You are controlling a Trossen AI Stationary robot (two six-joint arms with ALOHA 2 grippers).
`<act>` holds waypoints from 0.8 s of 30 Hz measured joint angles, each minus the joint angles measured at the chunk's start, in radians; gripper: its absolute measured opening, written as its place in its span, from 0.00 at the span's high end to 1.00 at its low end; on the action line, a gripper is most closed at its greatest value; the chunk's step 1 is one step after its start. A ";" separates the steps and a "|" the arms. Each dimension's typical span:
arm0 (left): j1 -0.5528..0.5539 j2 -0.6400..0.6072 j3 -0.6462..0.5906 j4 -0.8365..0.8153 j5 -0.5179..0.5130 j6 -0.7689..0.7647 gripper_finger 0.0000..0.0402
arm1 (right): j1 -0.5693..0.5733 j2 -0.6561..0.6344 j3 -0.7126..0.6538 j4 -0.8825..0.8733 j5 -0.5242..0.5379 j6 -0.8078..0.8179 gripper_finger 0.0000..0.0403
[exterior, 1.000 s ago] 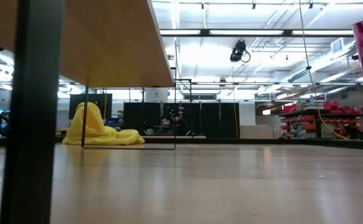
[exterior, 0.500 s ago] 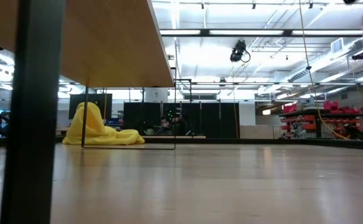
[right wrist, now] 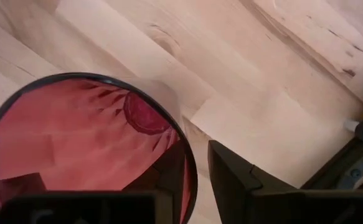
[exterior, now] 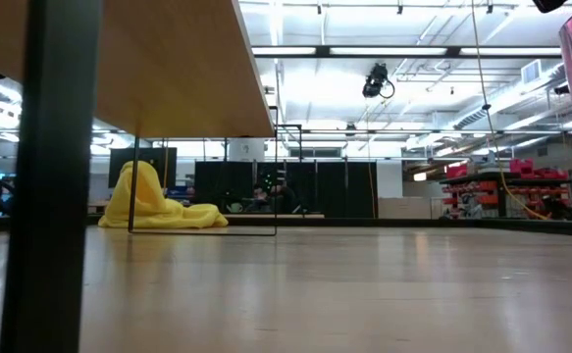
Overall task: Stack small to large cups/mugs on shelf
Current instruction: Move the shelf to the center of the table
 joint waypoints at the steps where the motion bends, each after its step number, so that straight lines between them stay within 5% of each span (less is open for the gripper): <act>1: 0.000 0.000 0.000 0.000 0.000 0.000 0.83 | 0.000 -0.002 0.000 0.000 0.000 0.000 0.80; 18: 0.000 0.006 -0.003 0.012 0.045 -0.013 0.81 | 0.025 -0.011 0.232 -0.182 0.020 0.051 0.72; 21: 0.000 0.012 -0.004 0.036 0.041 -0.008 0.81 | 0.049 -0.011 0.314 -0.201 0.177 0.070 0.73; 24: 0.000 0.021 -0.004 0.038 0.025 -0.007 0.82 | 0.057 -0.014 0.372 -0.093 0.481 0.000 0.74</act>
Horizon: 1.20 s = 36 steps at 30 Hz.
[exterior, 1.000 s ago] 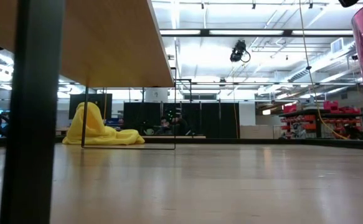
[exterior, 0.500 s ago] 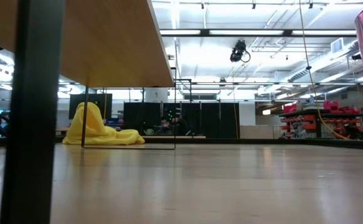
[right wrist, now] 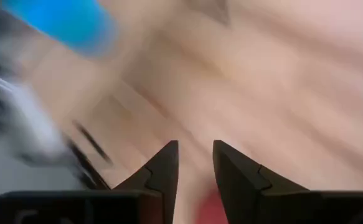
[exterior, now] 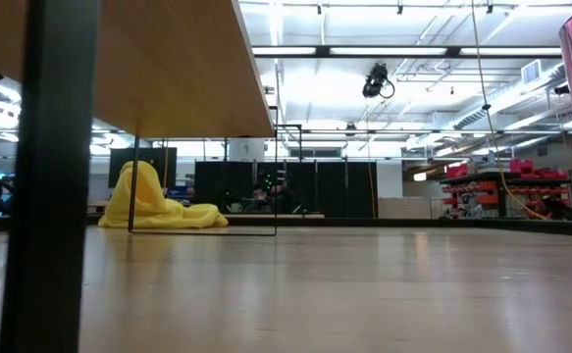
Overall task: Stack small to large cups/mugs on shelf
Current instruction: Move the shelf to the center of the table
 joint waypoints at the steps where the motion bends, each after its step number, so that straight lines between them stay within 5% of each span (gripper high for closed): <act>1: 0.000 0.004 0.000 0.000 -0.009 0.004 0.82 | -0.015 -0.001 0.003 0.066 0.070 -0.074 0.74; 6: 0.016 0.024 0.000 0.050 -0.042 0.050 0.83 | -0.191 0.005 -0.089 0.283 0.047 -0.323 0.75; 17: 0.093 0.072 0.000 0.167 -0.039 0.161 0.83 | -0.395 0.005 -0.413 0.824 -0.245 -0.496 0.77; 36: 0.259 0.178 -0.001 0.345 0.067 0.341 0.83 | -0.480 0.107 -0.428 0.925 -0.385 -0.569 0.79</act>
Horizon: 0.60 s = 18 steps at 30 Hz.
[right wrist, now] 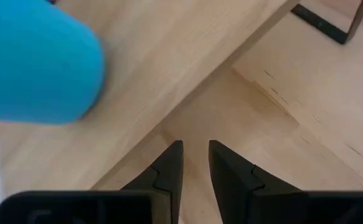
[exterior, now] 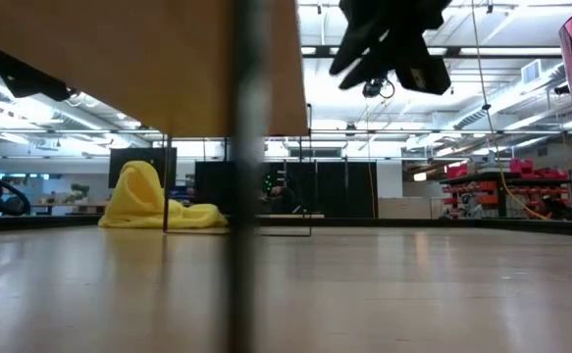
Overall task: Stack small to large cups/mugs on shelf
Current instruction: Move the shelf to the center of the table
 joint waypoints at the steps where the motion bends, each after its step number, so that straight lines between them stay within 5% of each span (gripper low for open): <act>1: 0.004 0.001 0.000 0.012 0.011 0.003 0.82 | 0.000 0.009 0.000 0.003 -0.006 0.000 0.79; 18: 0.042 0.010 0.000 0.047 0.046 0.038 0.82 | -0.073 0.034 0.002 0.064 -0.081 -0.050 0.79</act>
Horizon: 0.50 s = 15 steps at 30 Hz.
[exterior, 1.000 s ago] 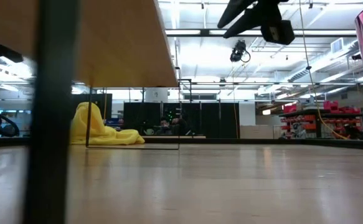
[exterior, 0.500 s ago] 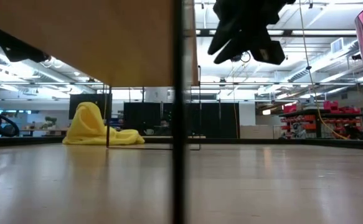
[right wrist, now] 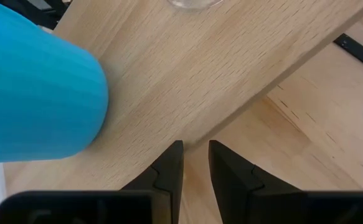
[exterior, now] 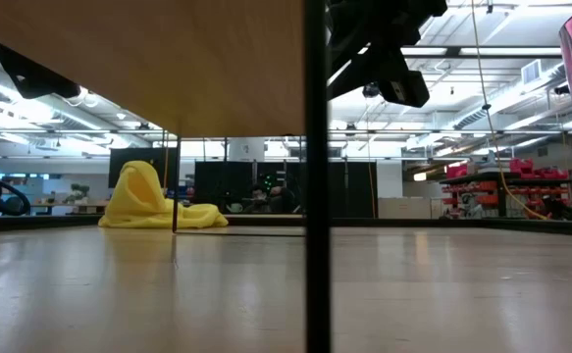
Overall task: Stack small to large cups/mugs on shelf
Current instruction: Move the shelf to the center of the table
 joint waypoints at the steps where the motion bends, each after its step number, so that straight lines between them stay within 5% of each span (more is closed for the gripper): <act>1: 0.000 0.000 0.000 0.000 0.000 0.000 0.82 | -0.002 0.000 0.000 0.000 -0.001 -0.002 0.79; 15: 0.040 0.000 0.000 0.012 0.019 0.025 0.82 | -0.041 0.000 0.000 -0.005 -0.010 -0.039 0.81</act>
